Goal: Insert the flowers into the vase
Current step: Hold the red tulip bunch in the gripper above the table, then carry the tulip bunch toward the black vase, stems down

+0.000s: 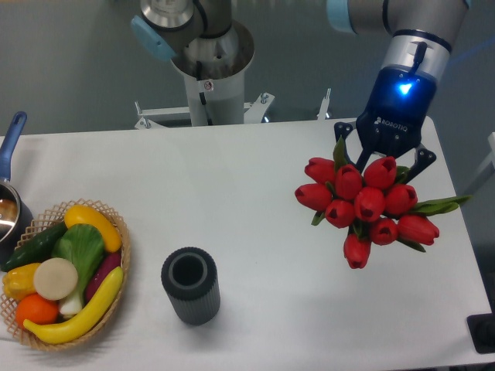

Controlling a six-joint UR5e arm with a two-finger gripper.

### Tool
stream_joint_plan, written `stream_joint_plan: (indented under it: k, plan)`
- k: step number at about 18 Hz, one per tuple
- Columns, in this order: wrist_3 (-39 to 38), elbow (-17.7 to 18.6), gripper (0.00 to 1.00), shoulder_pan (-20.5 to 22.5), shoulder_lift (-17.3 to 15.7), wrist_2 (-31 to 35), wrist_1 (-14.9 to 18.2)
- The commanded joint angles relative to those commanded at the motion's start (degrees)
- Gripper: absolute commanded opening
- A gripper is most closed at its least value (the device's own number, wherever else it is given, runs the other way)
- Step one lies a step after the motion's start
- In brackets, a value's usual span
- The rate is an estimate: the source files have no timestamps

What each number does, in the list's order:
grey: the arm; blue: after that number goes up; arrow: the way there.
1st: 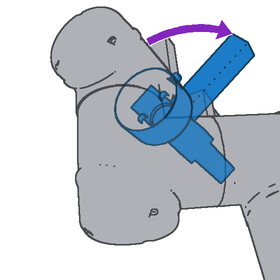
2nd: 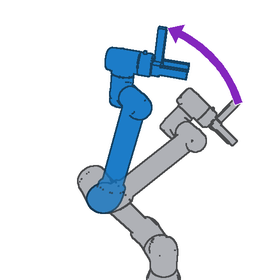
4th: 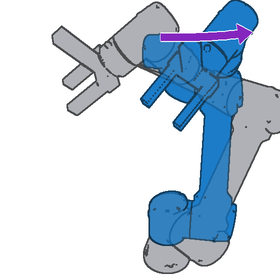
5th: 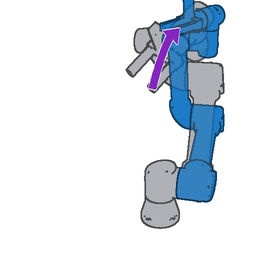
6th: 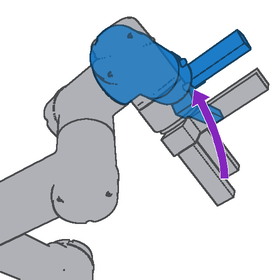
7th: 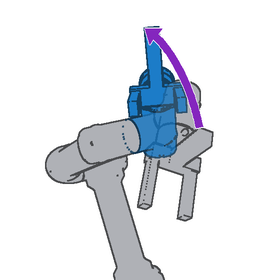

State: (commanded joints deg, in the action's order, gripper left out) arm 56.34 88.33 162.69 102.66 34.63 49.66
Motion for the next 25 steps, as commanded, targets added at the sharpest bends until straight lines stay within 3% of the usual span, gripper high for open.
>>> stream_joint_plan:
  k: [17, 22, 25]
  plan:
    - [-0.2, 0.0, 0.32, -2.0, 0.8, 0.0, -1.7]
    - [-0.3, -0.7, 0.32, -4.7, 3.0, -0.3, -4.7]
    - [0.3, -0.7, 0.32, -5.2, 4.3, -5.8, -6.1]
